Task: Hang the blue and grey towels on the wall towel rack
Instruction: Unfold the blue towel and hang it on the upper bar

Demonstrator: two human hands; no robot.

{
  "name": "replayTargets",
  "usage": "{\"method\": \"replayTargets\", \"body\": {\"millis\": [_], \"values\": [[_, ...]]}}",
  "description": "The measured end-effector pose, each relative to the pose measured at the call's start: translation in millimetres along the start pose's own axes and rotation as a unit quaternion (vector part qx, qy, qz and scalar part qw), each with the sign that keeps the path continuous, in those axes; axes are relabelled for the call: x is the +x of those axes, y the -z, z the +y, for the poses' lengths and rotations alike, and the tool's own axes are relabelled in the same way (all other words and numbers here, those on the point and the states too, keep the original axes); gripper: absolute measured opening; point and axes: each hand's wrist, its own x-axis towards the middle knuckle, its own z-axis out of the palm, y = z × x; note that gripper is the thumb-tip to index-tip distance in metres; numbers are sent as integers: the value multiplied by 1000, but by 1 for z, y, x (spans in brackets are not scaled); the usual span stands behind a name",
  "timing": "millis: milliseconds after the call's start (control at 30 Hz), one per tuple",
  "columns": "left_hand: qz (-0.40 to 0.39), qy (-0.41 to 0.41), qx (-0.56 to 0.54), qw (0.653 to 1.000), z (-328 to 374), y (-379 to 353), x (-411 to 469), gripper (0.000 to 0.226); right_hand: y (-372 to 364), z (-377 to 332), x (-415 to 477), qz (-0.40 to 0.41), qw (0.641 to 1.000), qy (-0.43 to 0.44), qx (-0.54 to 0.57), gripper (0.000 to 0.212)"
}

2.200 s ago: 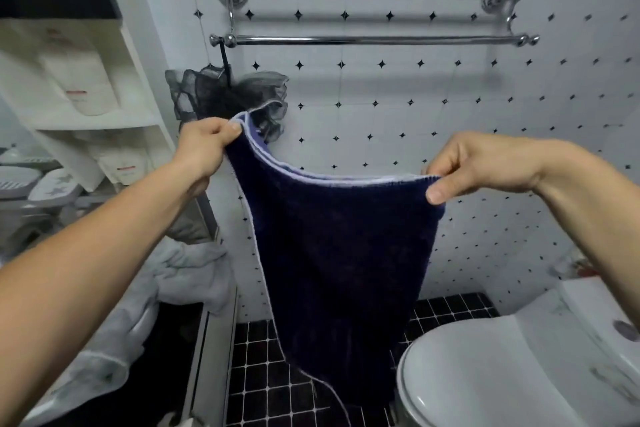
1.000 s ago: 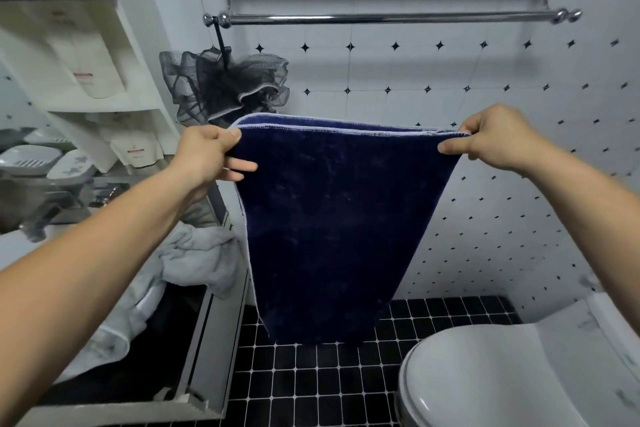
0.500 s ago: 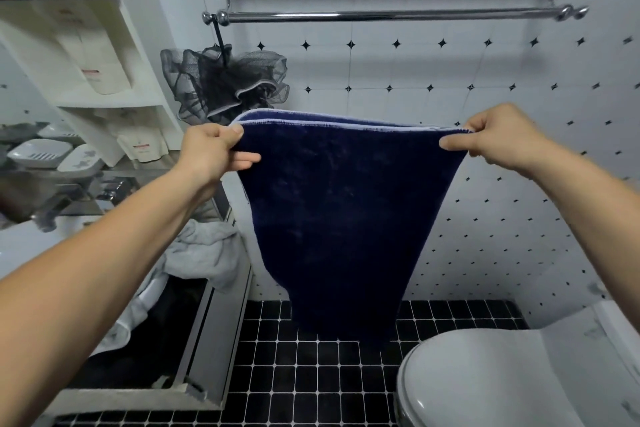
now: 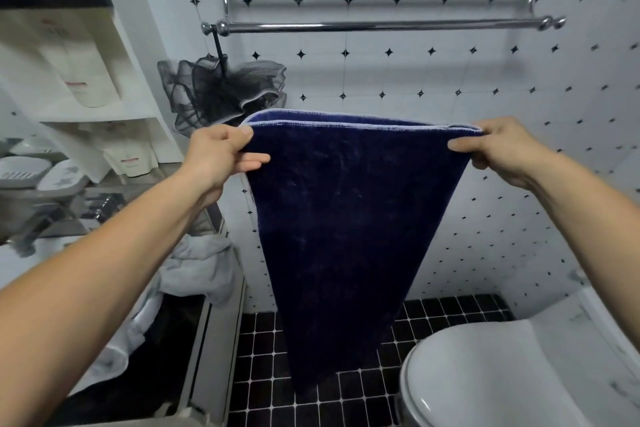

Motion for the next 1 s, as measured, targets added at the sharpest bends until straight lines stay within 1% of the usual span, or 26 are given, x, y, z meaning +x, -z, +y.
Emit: {"method": "replayTargets", "body": {"millis": [67, 100, 167, 200, 300, 467, 600, 700, 833, 1000], "values": [[-7, 1, 1, 1000, 1, 4, 0, 19, -4, 2, -3, 25, 999, -1, 24, 6], [-11, 1, 3, 1000, 1, 5, 0, 19, -6, 2, -4, 35, 999, -4, 23, 7], [-19, 4, 1, 1000, 2, 8, 1, 18, -7, 0, -6, 52, 998, -17, 19, 3], [-21, 5, -3, 1000, 2, 10, 1, 18, -7, -1, -7, 55, 998, -19, 19, 7], [-30, 7, -22, 999, 2, 15, 2, 18, -9, -8, -10, 45, 998, -21, 35, 15], [-43, 6, -26, 999, 2, 15, 0, 18, -12, -18, -18, 37, 991, -43, 118, 10], [-49, 1, -26, 998, 10, 10, -3, 19, -8, -21, -18, 51, 989, -32, 136, 9], [-43, 2, -33, 999, 18, 1, -3, 17, 3, -22, -13, 45, 988, -17, 149, 10], [-35, 0, -47, 998, 35, -21, 7, 15, 25, -21, 3, 44, 984, 6, 170, 16], [-20, -20, -101, 994, 75, -59, 31, 20, 60, -21, 44, 55, 970, 30, 233, 34]]}}
